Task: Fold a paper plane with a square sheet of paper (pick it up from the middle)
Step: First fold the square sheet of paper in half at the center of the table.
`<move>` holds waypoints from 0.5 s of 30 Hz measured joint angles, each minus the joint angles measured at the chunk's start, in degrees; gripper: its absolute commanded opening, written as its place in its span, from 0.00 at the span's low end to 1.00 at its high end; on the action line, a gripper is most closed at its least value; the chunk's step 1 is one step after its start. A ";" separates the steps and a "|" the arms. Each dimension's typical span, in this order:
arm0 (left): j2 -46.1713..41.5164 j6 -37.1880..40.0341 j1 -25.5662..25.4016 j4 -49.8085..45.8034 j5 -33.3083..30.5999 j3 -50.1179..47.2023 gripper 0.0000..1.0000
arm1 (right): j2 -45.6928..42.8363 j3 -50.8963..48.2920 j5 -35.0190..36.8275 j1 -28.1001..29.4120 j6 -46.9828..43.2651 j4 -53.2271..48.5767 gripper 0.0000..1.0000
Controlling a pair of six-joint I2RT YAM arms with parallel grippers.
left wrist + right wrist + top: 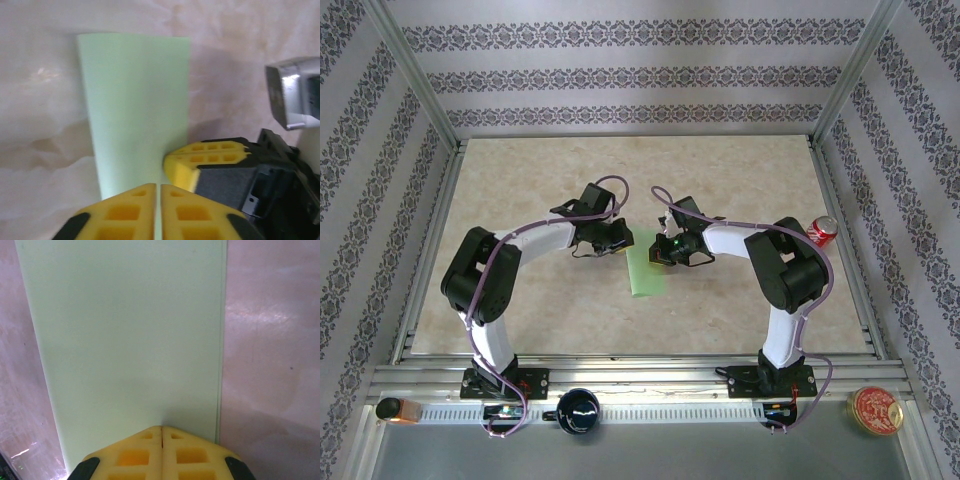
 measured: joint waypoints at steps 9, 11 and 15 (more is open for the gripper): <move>2.54 -1.92 -0.02 6.84 5.49 -2.14 0.00 | 0.00 0.00 0.00 0.00 0.22 0.00 0.00; 3.28 -1.97 -0.02 7.23 5.95 -2.56 0.00 | 0.00 0.00 0.00 0.00 0.42 0.00 0.00; 4.66 -1.79 -0.02 7.34 5.68 -3.32 0.00 | 0.00 0.00 0.00 0.00 0.44 0.00 0.00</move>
